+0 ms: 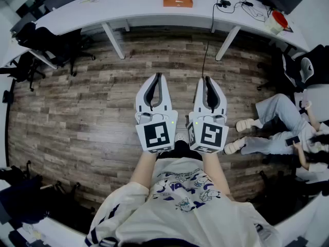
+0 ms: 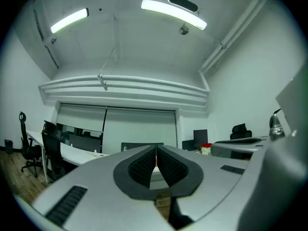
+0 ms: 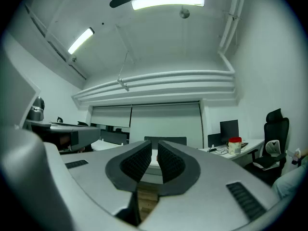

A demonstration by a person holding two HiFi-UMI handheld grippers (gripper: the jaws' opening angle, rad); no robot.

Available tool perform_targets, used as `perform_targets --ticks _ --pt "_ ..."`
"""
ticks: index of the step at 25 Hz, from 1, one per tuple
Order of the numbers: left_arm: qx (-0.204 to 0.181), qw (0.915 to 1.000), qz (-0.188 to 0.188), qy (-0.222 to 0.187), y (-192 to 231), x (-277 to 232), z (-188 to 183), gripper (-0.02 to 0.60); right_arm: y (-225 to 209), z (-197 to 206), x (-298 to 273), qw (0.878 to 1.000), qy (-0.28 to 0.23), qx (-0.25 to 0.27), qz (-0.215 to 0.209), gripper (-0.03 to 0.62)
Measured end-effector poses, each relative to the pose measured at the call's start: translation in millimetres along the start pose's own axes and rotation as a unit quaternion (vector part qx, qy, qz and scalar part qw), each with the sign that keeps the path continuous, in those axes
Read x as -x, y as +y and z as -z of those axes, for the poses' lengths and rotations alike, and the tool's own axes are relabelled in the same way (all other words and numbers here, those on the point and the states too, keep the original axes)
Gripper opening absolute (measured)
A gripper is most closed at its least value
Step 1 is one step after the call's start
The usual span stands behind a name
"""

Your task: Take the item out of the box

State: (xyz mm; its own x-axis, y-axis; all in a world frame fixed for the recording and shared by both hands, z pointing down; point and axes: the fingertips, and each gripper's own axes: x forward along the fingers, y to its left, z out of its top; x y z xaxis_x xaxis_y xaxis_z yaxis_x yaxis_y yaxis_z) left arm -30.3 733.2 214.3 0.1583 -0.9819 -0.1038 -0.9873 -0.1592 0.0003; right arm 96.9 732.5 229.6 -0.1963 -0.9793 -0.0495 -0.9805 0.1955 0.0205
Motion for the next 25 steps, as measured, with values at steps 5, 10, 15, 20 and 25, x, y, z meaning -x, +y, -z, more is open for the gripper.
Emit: perform_targets --ticks 5,10,15,20,25 --pt "-0.013 0.9998 0.003 0.012 -2.9 -7.4 2.7 0.021 -6.2 -1.7 -6.5 1.000 0.000 -0.004 0.000 0.058" --pt "-0.002 1.0000 0.000 0.002 -1.9 -15.0 2.5 0.021 -5.5 0.8 -14.6 1.000 0.000 -0.004 -0.005 0.057" --pt "-0.005 1.0000 0.000 0.006 -5.3 -26.3 7.6 0.021 -12.6 5.0 -24.3 1.000 0.003 -0.007 -0.003 0.057" --pt "-0.009 0.9998 -0.001 0.016 -10.9 -44.8 13.9 0.021 -25.7 9.9 -40.2 1.000 0.008 -0.012 -0.007 0.057" --pt "-0.007 0.9998 -0.011 0.013 -18.6 -73.9 16.9 0.021 -46.6 16.8 -67.1 1.000 0.014 -0.015 -0.016 0.058"
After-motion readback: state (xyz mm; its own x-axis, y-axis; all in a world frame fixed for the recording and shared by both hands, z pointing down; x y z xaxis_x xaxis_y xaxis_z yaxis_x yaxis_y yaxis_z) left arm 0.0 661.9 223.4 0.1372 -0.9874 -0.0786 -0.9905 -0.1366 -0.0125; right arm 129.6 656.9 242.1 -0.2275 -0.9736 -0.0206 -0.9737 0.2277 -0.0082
